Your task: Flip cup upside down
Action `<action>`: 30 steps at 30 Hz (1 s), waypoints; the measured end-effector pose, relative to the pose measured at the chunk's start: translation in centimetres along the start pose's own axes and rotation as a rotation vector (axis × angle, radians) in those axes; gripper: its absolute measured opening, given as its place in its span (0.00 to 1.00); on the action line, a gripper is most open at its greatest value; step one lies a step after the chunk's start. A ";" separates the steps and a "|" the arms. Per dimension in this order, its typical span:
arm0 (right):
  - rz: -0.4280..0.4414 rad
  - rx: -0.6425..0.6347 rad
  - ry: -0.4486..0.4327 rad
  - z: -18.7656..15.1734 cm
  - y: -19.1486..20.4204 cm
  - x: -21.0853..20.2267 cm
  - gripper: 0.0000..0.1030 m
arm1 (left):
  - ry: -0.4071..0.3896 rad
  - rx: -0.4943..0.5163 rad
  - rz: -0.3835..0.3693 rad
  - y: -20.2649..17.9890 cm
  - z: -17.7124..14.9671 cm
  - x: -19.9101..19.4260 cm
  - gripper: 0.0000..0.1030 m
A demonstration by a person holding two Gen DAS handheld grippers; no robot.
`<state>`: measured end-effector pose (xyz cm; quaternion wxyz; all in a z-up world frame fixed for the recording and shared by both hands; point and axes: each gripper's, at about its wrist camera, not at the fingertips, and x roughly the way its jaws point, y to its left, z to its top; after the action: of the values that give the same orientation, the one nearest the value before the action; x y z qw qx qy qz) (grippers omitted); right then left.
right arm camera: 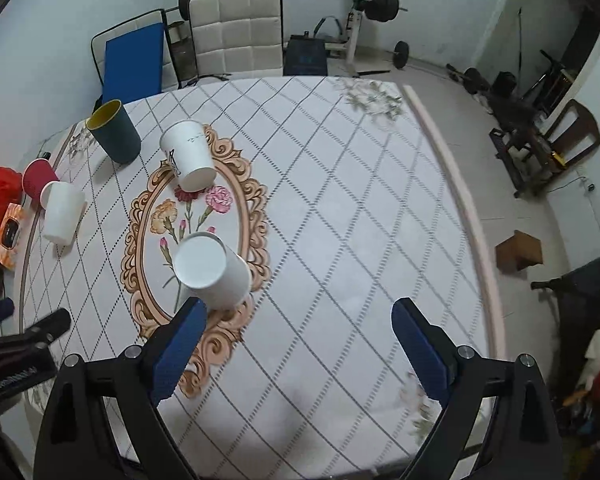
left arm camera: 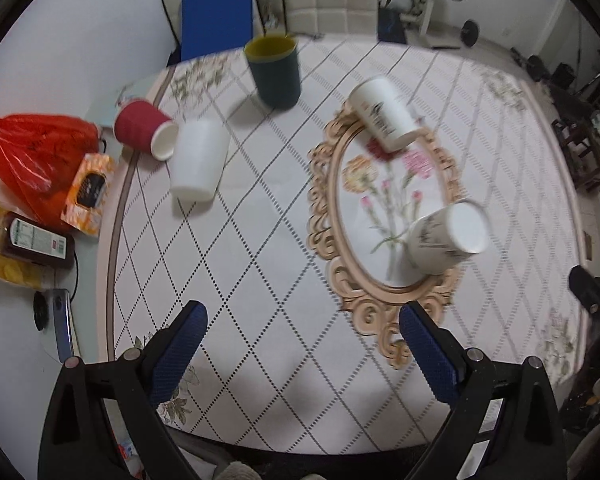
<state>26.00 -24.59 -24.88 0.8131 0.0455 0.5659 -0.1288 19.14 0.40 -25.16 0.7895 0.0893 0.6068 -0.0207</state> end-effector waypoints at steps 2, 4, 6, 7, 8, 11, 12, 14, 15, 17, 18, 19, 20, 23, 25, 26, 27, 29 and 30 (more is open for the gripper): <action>0.002 -0.003 -0.015 -0.4 -0.6 -1.8 0.93 | -0.029 0.008 -0.004 -0.4 -0.3 -1.7 0.96; -0.003 -0.012 -0.038 -0.9 -1.1 -3.8 0.93 | -0.067 0.018 0.005 -1.1 -0.6 -3.6 0.96; 0.006 -0.015 -0.048 -1.4 -1.7 -6.0 0.93 | -0.112 0.018 0.013 -1.6 -1.3 -6.1 0.96; 0.014 -0.017 -0.053 -1.7 -1.9 -7.0 0.93 | -0.132 0.017 0.018 -1.8 -1.7 -7.2 0.95; 0.021 -0.025 -0.065 -2.0 -2.2 -8.4 0.93 | -0.149 0.016 0.021 -1.9 -2.1 -8.3 0.95; 0.033 -0.059 -0.106 -3.0 -2.4 -12.2 0.93 | -0.206 0.011 0.030 -2.2 -3.7 -12.1 0.95; 0.042 -0.066 -0.120 -3.3 -2.6 -13.6 0.93 | -0.222 0.010 0.034 -2.3 -4.2 -13.3 0.95; 0.069 -0.071 -0.153 -4.1 -3.2 -16.9 0.93 | -0.257 -0.003 0.037 -2.4 -5.5 -15.8 0.95; 0.073 -0.073 -0.165 -4.4 -3.4 -18.0 0.93 | -0.272 -0.009 0.032 -2.4 -6.1 -16.9 0.95; 0.083 -0.074 -0.200 -5.3 -4.0 -20.9 0.93 | -0.301 -0.016 0.022 -2.4 -7.4 -19.0 0.96; 0.084 -0.074 -0.216 -5.8 -4.3 -22.3 0.93 | -0.310 -0.020 0.013 -2.3 -7.9 -19.9 0.96; 0.080 -0.075 -0.229 -6.1 -4.5 -23.3 0.93 | -0.321 -0.024 0.010 -2.3 -8.6 -20.8 0.96; 0.073 -0.077 -0.246 -6.4 -4.6 -24.3 0.93 | -0.331 -0.026 0.016 -2.3 -9.1 -21.5 0.96; 0.065 -0.071 -0.287 -7.9 -5.3 -27.5 0.93 | -0.351 -0.041 0.002 -2.0 -10.7 -23.4 0.96; 0.065 -0.072 -0.309 -8.7 -5.5 -29.2 0.93 | -0.361 -0.051 -0.006 -1.8 -11.6 -24.5 0.96; 0.064 -0.074 -0.317 -9.0 -5.6 -29.8 0.93 | -0.361 -0.053 -0.015 -1.8 -11.9 -24.8 0.96; 0.065 -0.074 -0.323 -9.3 -5.7 -30.5 0.93 | -0.362 -0.058 -0.021 -1.7 -12.3 -25.2 0.96; 0.078 -0.071 -0.325 -9.8 -5.8 -31.6 0.93 | -0.370 -0.060 -0.022 -1.7 -13.0 -25.9 0.96; 0.081 -0.072 -0.328 -10.1 -5.9 -32.3 0.93 | -0.375 -0.061 -0.022 -1.6 -13.3 -26.3 0.96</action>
<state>4.74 -22.92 2.00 0.9003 0.0175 0.4273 -0.0814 -0.72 -0.96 -3.34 0.8909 0.0531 0.4503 -0.0272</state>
